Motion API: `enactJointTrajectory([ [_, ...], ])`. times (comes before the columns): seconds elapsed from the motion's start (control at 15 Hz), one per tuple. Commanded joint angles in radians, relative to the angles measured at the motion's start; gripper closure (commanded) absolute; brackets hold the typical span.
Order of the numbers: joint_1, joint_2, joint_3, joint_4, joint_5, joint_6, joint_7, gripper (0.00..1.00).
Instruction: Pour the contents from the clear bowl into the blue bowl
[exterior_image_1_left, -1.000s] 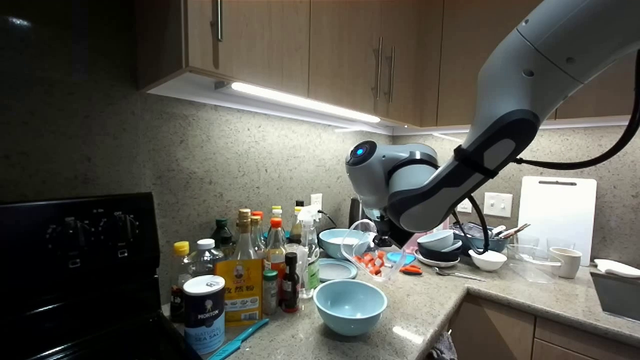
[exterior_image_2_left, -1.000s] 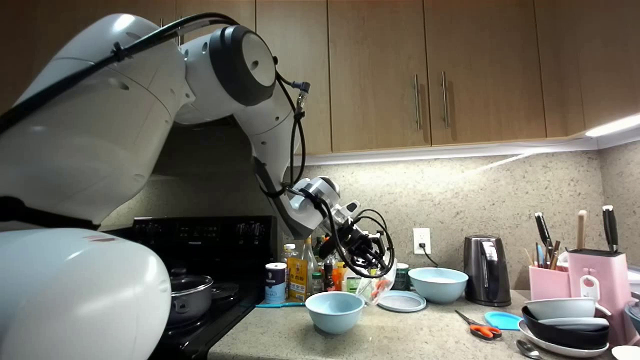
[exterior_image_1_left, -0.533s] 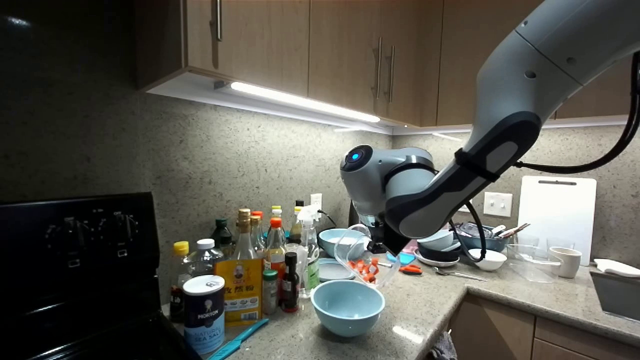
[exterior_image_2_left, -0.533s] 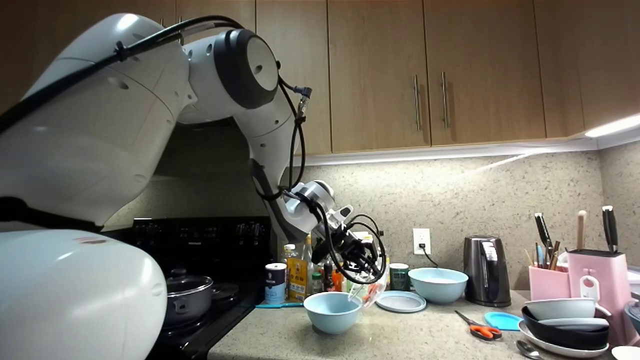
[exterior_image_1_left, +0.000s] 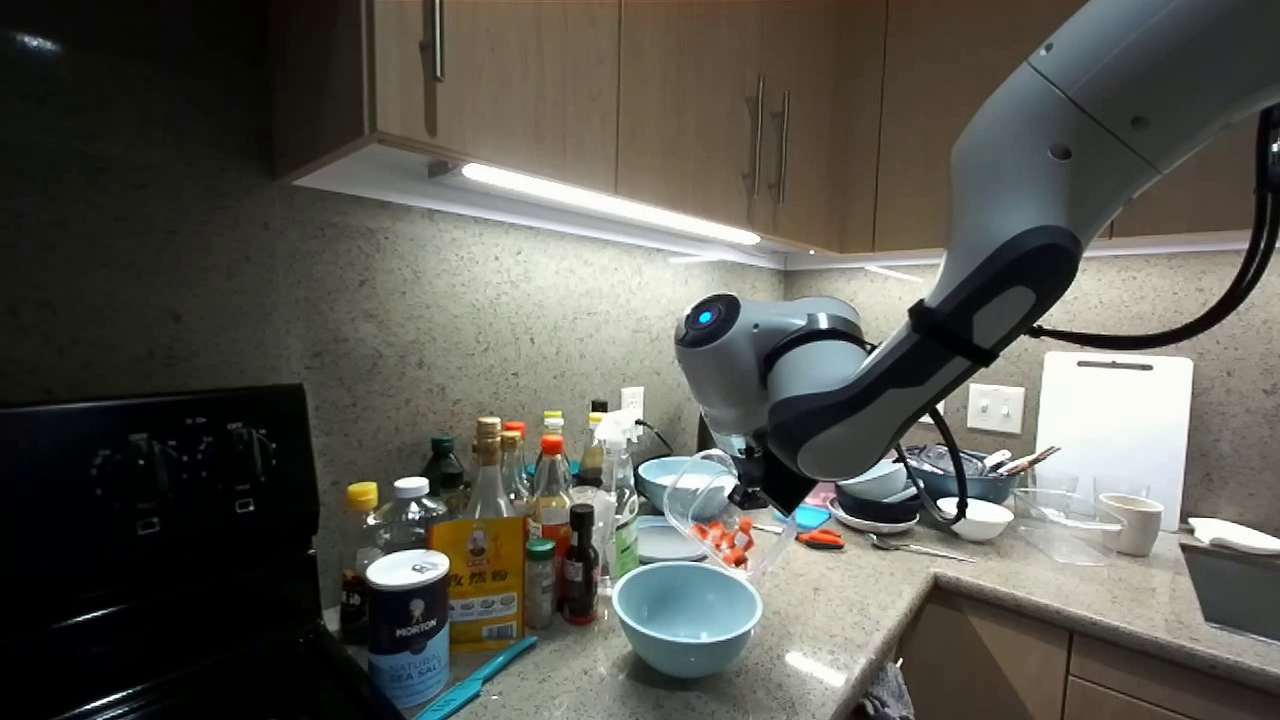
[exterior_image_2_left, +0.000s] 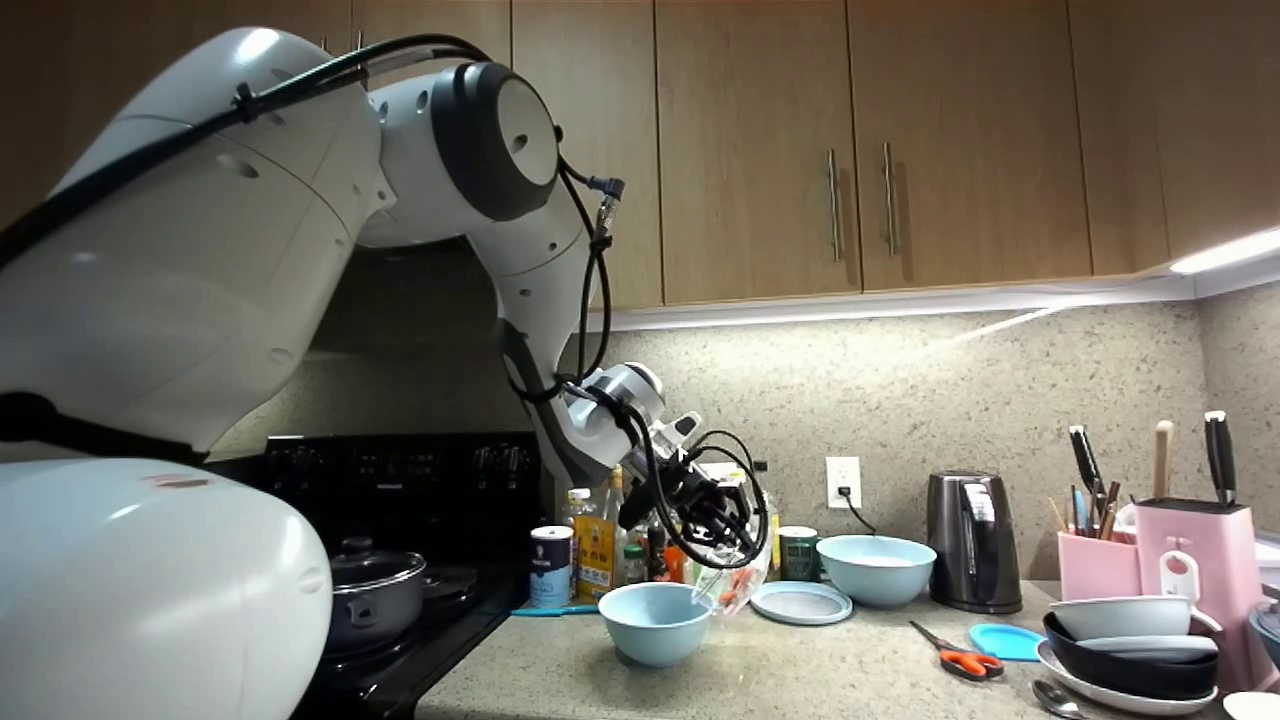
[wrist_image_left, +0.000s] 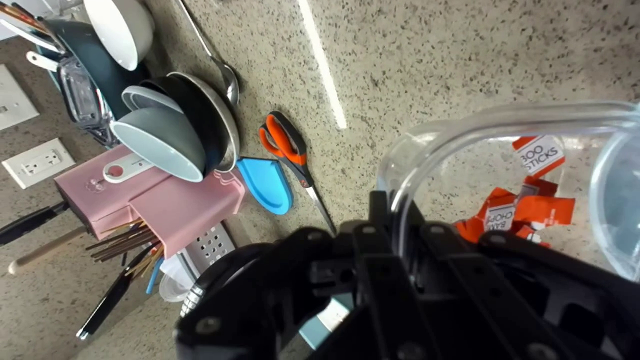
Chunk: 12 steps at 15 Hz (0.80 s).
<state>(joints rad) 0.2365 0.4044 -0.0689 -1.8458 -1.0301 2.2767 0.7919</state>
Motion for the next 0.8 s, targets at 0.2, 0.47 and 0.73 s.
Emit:
enactJointTrajectory([
  [0.2,0.067,0.002,0.056,0.015,-0.288,-0.239,0.252,0.97],
  [0.47,0.093,0.043,0.138,0.044,-0.303,-0.391,0.245,0.97],
  [0.73,0.150,0.116,0.160,0.080,-0.471,-0.553,0.333,0.97],
])
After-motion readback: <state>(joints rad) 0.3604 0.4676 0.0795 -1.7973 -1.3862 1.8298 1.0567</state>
